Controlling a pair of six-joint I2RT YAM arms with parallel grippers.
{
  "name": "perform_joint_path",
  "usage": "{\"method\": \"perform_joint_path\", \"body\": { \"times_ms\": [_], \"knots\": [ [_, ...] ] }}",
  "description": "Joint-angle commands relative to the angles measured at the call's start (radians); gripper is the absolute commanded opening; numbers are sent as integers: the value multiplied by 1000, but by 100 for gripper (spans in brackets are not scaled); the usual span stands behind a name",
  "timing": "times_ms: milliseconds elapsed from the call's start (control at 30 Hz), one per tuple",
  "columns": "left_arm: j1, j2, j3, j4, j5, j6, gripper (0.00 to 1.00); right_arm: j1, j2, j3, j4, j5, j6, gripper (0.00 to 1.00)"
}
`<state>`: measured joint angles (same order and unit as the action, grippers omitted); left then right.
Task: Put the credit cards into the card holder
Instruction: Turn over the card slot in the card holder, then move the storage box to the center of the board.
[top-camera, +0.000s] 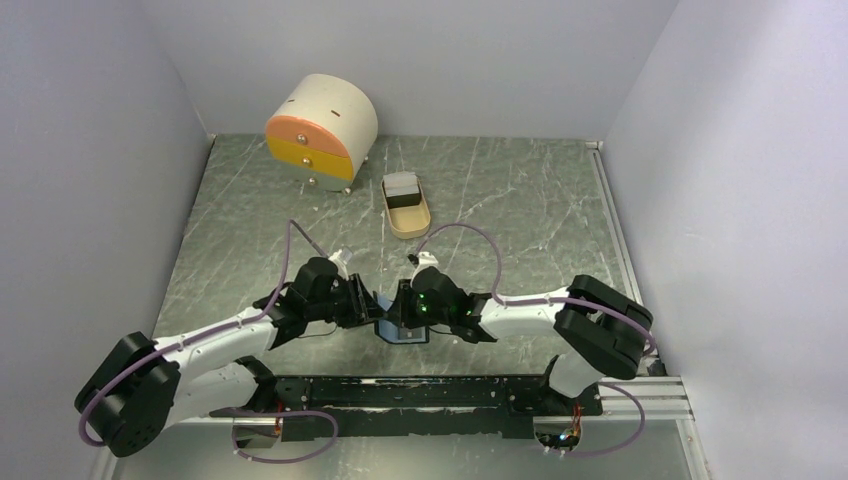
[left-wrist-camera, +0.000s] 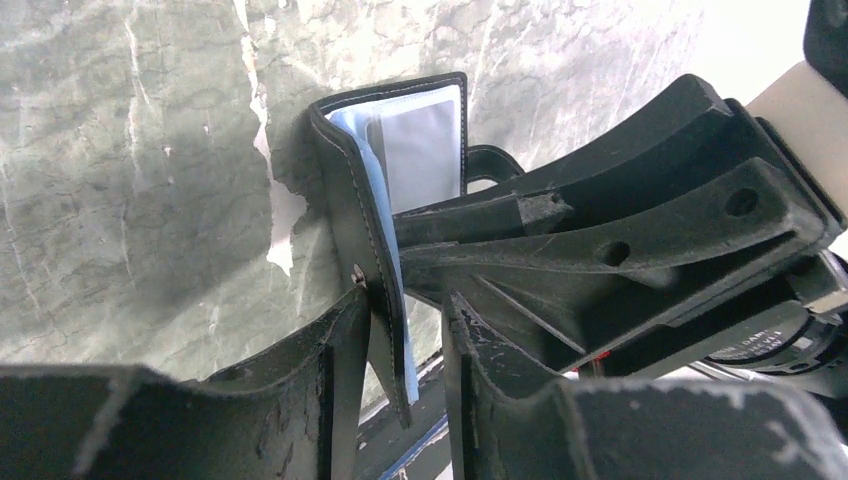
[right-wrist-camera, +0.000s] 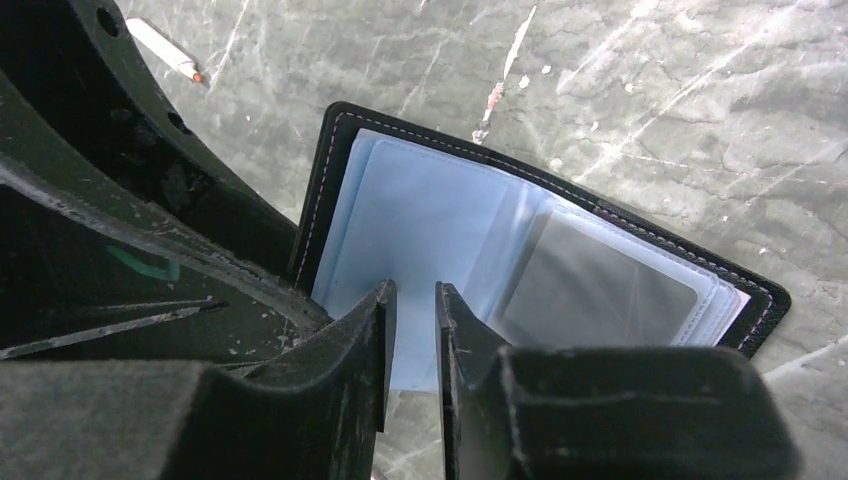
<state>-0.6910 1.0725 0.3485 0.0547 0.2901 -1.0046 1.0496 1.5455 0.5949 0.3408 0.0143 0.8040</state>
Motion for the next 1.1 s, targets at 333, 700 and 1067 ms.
{"method": "perform_joint_path", "body": {
  "times_ms": [333, 700, 1067],
  "knots": [
    [-5, -26, 29, -69, -60, 71, 9, -164, -166, 197, -319, 174, -271, 53],
    [-6, -53, -18, -9, 10, 60, 9, -418, 171, 607, -472, 246, -499, 53],
    [-8, -60, -16, 6, 34, 78, 9, -487, 512, 895, -584, 167, -528, 43]
  ]
}}
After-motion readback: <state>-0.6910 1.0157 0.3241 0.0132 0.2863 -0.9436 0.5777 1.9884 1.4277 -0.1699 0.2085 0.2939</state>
